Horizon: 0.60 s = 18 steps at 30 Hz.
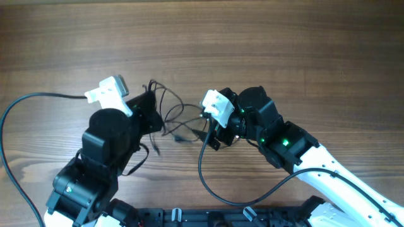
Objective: Untangle cables
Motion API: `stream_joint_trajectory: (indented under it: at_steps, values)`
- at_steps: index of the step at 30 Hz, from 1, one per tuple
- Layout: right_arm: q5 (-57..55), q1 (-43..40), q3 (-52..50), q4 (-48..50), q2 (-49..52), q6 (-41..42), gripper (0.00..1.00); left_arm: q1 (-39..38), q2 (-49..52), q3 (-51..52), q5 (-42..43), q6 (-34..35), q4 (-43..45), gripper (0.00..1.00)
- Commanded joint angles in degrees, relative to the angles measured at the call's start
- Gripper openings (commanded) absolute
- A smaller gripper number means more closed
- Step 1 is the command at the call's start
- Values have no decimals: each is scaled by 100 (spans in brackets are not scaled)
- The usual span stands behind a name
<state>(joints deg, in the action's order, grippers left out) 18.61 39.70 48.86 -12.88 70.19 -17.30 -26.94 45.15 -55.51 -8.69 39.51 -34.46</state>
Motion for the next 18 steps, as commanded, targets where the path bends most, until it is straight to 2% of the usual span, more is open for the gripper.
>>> stream_joint_trajectory:
  at_steps: [1, 4, 7, 15, 18]
  values:
    - [68, -7, 24, 17, 59, -63, 100, 20, -9, -66, 1139, -564, 688, 4]
    - [66, -7, 24, 63, 142, -66, 100, 20, -9, -66, 1895, -780, 1300, 4]
    - [-79, -9, 24, 144, 208, -70, 100, 20, -9, -66, 2264, -778, 1615, 4]
    - [-2684, -37, 24, 282, 614, -50, 100, 20, -33, -66, 2817, -732, 2020, 4]
    - [-3036, -157, 24, 496, 946, -42, 100, 20, -52, -66, 3220, -706, 2304, 4]
